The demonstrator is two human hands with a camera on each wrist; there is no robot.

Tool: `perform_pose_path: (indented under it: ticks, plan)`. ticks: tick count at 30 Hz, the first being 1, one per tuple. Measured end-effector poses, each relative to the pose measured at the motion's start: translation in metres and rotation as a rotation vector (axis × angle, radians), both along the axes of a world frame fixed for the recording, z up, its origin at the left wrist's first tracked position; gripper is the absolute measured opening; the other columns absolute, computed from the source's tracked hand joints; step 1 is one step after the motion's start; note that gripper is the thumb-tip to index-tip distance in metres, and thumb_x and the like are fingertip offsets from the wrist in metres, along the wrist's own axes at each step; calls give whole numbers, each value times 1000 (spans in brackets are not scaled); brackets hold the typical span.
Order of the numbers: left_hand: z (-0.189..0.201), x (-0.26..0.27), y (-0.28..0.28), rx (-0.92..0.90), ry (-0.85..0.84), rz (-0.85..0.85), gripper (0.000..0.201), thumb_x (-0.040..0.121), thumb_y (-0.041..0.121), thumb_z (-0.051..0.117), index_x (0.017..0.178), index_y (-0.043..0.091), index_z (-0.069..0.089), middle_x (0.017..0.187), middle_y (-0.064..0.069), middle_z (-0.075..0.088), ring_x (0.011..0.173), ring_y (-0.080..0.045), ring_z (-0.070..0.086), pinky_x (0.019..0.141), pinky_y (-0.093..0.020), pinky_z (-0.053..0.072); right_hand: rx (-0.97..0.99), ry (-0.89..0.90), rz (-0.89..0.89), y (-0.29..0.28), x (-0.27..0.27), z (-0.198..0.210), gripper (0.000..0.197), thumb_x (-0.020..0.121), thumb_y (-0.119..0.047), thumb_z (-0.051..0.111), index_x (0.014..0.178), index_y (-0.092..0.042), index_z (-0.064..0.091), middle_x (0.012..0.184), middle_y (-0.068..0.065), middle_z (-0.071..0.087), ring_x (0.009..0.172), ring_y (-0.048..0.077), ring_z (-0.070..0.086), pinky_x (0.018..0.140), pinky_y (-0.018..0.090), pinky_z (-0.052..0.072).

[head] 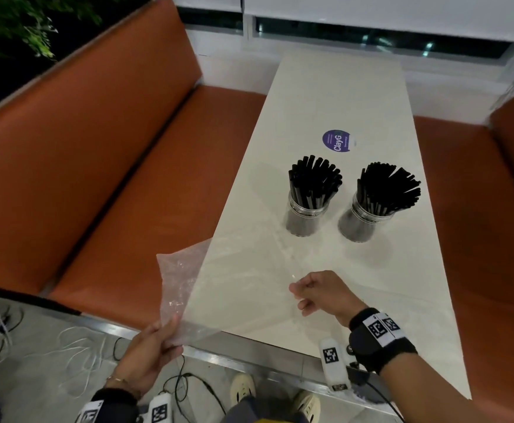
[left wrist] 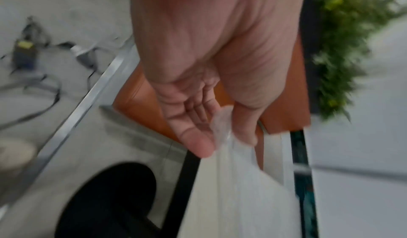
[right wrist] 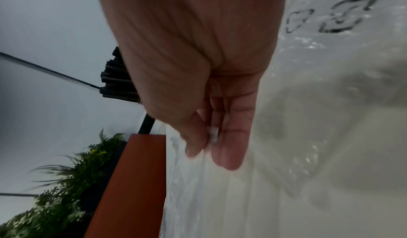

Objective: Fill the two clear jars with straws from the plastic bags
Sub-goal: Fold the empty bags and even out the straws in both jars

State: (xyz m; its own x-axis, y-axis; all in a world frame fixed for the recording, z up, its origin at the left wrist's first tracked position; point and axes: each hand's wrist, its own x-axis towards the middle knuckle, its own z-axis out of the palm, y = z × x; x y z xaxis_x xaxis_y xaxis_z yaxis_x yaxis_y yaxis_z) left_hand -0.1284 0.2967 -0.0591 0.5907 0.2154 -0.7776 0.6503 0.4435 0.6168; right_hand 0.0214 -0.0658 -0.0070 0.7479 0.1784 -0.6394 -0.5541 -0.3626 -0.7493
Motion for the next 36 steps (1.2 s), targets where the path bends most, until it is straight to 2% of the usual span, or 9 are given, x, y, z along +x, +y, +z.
perform_pose_path:
  ticks: [4, 8, 12, 16, 21, 24, 27, 31, 36]
  plan:
    - [-13, -8, 9, -180, -19, 137, 41, 94, 0, 65, 135, 0, 62, 124, -9, 68, 89, -11, 60, 54, -17, 57, 37, 27, -79, 2, -9, -2, 19, 92, -7, 80, 99, 8, 71, 113, 29, 76, 66, 24, 75, 64, 36, 67]
    - [-13, -13, -2, 136, 85, 35, 17, 99, 13, 68, 107, -1, 65, 57, 1, 46, 41, -8, 35, 35, -16, 29, 16, 74, -5, 7, -19, -1, 15, 93, -5, 79, 96, 5, 69, 117, 26, 76, 72, 30, 78, 67, 36, 67]
    - [3, -14, -5, 667, 134, -279, 59, 86, 66, 70, 67, 10, 63, 53, 1, 50, 50, -18, 43, 51, -26, 37, -45, 147, 163, 7, -19, 3, 20, 92, -12, 81, 92, -3, 63, 96, 16, 77, 75, 30, 82, 71, 35, 68]
    - [17, -5, 15, 610, 144, -430, 95, 59, 101, 54, 95, 16, 75, 85, -1, 72, 77, -22, 64, 66, -30, 48, -89, 128, 300, 5, -15, 11, 18, 93, -11, 79, 90, -4, 63, 99, 21, 77, 75, 22, 81, 66, 32, 67]
    - [46, 54, 17, 291, 12, -335, 61, 86, 91, 33, 107, 41, 62, 97, 4, 63, 95, -20, 61, 114, -50, 41, -154, 90, 497, 9, -15, 19, 25, 89, -8, 81, 69, -10, 64, 89, 7, 81, 86, 25, 80, 71, 31, 66]
    - [44, 93, 23, 316, 69, -173, 49, 94, 72, 54, 104, 26, 69, 83, 1, 58, 87, -24, 56, 101, -50, 51, -169, 76, 586, 16, -17, 27, 37, 87, -7, 80, 58, -21, 63, 103, 12, 82, 101, 33, 79, 87, 43, 67]
    - [44, 115, 23, 512, -45, -39, 27, 102, 43, 61, 113, 24, 77, 84, 7, 66, 72, -15, 54, 65, -30, 47, -201, 39, 542, 22, -17, 32, 36, 78, -34, 93, 93, -17, 64, 120, 10, 75, 92, 19, 73, 91, 41, 62]
    - [64, 112, 24, 649, -239, -173, 29, 103, 55, 52, 102, 40, 76, 91, 15, 65, 88, -14, 58, 75, -29, 45, 41, 69, 113, 32, -11, 25, 112, 63, -61, 94, 150, -21, 37, 134, 5, 62, 118, 16, 68, 98, 33, 60]
    - [117, 98, 14, 726, -292, -318, 62, 103, 63, 31, 99, 17, 73, 59, 2, 53, 49, -13, 49, 39, -17, 42, 94, 58, 144, 47, -1, 26, 122, 71, -53, 94, 164, -27, 18, 131, -2, 64, 121, 10, 62, 101, 30, 54]
